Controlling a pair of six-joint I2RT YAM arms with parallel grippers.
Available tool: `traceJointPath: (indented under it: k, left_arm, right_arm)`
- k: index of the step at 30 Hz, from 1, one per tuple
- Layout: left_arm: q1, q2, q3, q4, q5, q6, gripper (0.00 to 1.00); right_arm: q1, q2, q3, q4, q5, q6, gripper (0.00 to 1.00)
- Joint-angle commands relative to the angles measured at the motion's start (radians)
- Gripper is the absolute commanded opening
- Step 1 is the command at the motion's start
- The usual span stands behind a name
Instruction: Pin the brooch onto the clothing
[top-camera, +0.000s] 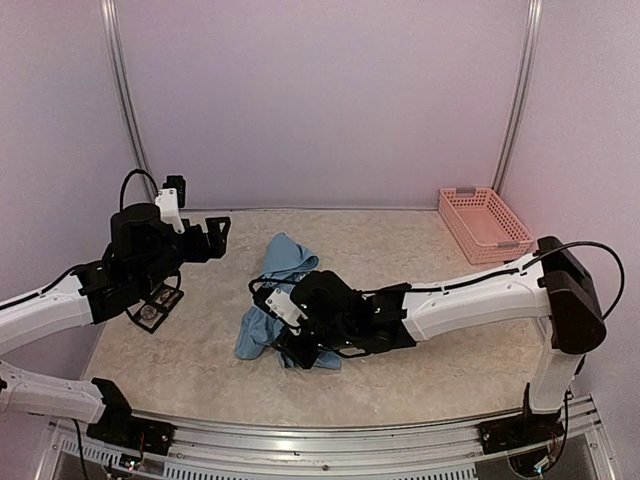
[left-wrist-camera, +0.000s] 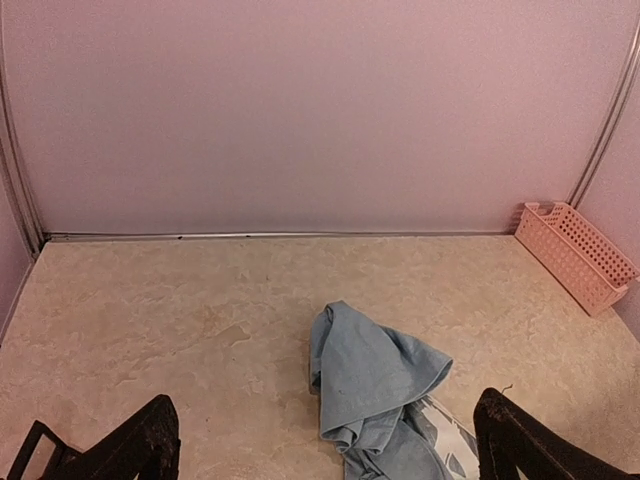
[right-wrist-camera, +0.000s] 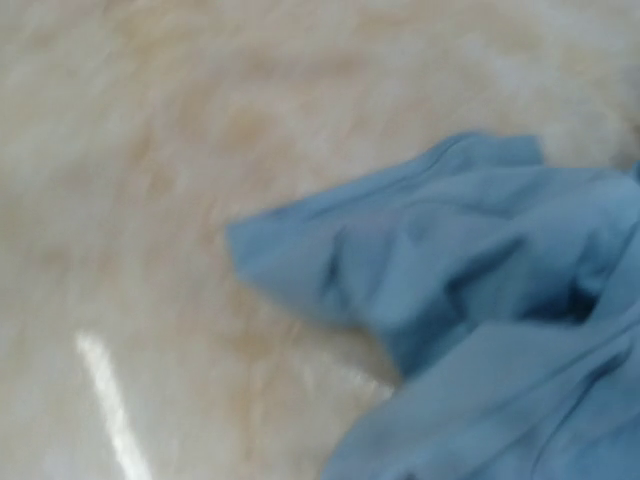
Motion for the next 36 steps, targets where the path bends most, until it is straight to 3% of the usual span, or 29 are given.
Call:
traceJointPath:
  k: [1,8,16,18,23,25,28,29,36]
  left_arm:
    - [0.001,-0.034,-0.008,-0.018,-0.017,-0.017,0.97]
    - [0.0,-0.017,0.01,-0.009,-0.001,-0.017,0.97]
    - [-0.003,-0.02,0.008,-0.009,0.018,-0.022,0.97]
    - [-0.004,-0.018,0.008,-0.007,0.026,-0.022,0.97]
    - [-0.008,-0.008,0.01,-0.001,0.025,-0.016,0.96]
    - [-0.009,-0.004,0.013,-0.001,0.029,-0.016,0.96]
    - [-0.012,-0.004,0.012,-0.007,0.033,-0.012,0.96]
    - [-0.012,-0.005,0.01,-0.01,0.033,-0.01,0.96]
    - [-0.01,-0.013,-0.008,0.005,0.093,-0.012,0.96]
  right_arm:
    - [-0.004,0.079,0.067,-0.032,0.03,0.11,0.34]
    - [-0.004,0.185,0.19,-0.166,0.041,0.144,0.35]
    - [-0.004,0.141,0.13,-0.205,0.203,0.169,0.41]
    - [-0.006,0.137,0.11,-0.208,0.22,0.18,0.47]
    - [-0.016,0.186,0.124,-0.145,0.144,0.181,0.51]
    - [-0.02,0.21,0.156,-0.125,0.115,0.164,0.42]
    - [-0.035,0.206,0.173,-0.096,0.046,0.145,0.05]
    - [-0.043,0.184,0.159,-0.084,0.027,0.144,0.0]
    - [-0.211,-0.194,-0.126,-0.079,0.016,0.198,0.0]
